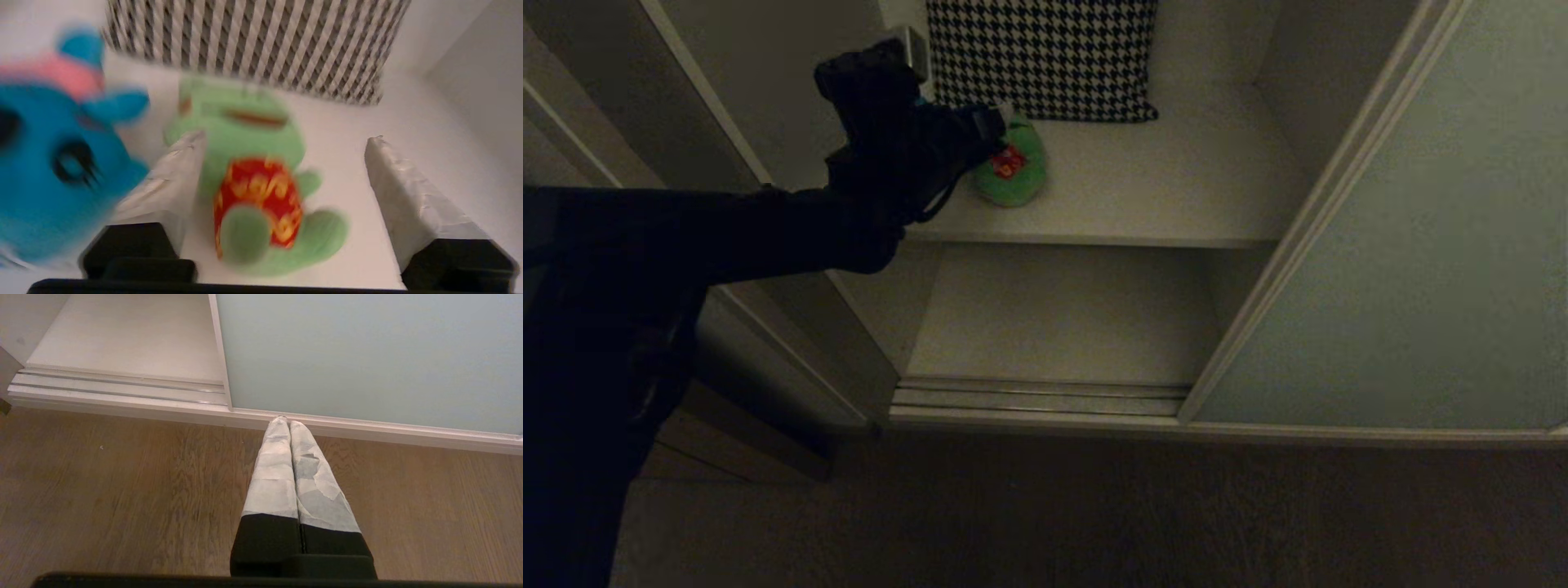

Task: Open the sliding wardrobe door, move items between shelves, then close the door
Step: Place the green doll on the higher shelf, then close the door

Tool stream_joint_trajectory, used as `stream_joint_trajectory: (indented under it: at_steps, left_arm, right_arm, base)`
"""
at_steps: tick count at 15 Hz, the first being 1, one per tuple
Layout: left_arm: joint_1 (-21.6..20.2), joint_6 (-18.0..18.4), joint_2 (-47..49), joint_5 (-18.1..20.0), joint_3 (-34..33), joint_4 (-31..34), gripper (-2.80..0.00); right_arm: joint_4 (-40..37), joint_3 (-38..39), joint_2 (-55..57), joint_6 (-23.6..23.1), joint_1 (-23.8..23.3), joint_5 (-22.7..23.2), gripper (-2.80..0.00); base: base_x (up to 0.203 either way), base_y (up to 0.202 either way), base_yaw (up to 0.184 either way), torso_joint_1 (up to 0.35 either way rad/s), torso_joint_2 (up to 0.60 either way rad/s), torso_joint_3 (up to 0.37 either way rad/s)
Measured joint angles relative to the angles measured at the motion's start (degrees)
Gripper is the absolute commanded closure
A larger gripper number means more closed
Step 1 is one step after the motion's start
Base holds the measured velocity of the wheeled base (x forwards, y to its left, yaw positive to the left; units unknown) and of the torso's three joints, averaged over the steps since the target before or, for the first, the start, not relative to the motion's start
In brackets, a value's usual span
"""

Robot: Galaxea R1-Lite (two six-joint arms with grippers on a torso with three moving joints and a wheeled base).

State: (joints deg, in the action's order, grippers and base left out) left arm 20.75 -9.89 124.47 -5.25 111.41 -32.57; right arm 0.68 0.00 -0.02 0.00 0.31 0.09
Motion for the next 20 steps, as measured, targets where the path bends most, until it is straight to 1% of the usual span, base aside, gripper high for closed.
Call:
stream_joint_trajectory:
  at_steps: [4, 6, 8, 9, 11, 13, 15, 17, 20]
  left_arm:
    - [0.1, 2.0, -7.4, -0.4, -1.4, 9.5, 0.00]
    - [0.1, 5.0, -13.9, -0.1, -5.4, 16.5, 0.00]
    - [0.1, 7.4, -21.8, 0.1, -12.0, 22.5, 0.00]
    - [0.1, 7.9, -26.3, 0.2, -15.8, 24.8, 0.00]
    - [-0.4, 8.6, -36.5, 0.4, -26.0, 30.0, 0.00]
    - [-2.4, 9.2, -47.4, 2.0, -36.6, 35.7, 0.00]
    - [-5.8, 9.7, -59.8, 5.3, -47.1, 41.5, 0.00]
    - [-9.9, 10.0, -73.6, 7.9, -58.4, 45.6, 0.00]
    - [-14.8, 10.5, -95.0, 9.8, -75.1, 48.3, 0.00]
  right_arm:
    - [0.0, 0.0, 0.0, 0.0, 0.0, 0.0, 0.00]
    - [0.0, 0.0, 0.0, 0.0, 0.0, 0.0, 0.00]
    - [0.0, 0.0, 0.0, 0.0, 0.0, 0.0, 0.00]
    - [0.0, 0.0, 0.0, 0.0, 0.0, 0.0, 0.00]
    - [0.0, 0.0, 0.0, 0.0, 0.0, 0.0, 0.00]
    - [0.0, 0.0, 0.0, 0.0, 0.0, 0.0, 0.00]
    - [0.0, 0.0, 0.0, 0.0, 0.0, 0.0, 0.00]
    - [0.0, 0.0, 0.0, 0.0, 0.0, 0.0, 0.00]
    - [0.0, 0.0, 0.0, 0.0, 0.0, 0.0, 0.00]
  base:
    - [0.000, 0.000, 0.000, 0.000, 0.00, 0.000]
    - [0.000, 0.000, 0.000, 0.000, 0.00, 0.000]
    - [0.000, 0.000, 0.000, 0.000, 0.00, 0.000]
    - [0.000, 0.000, 0.000, 0.000, 0.00, 0.000]
    - [0.000, 0.000, 0.000, 0.000, 0.00, 0.000]
    - [0.000, 0.000, 0.000, 0.000, 0.00, 0.000]
    - [0.000, 0.000, 0.000, 0.000, 0.00, 0.000]
    - [0.000, 0.000, 0.000, 0.000, 0.00, 0.000]
    - [0.000, 0.000, 0.000, 0.000, 0.00, 0.000]
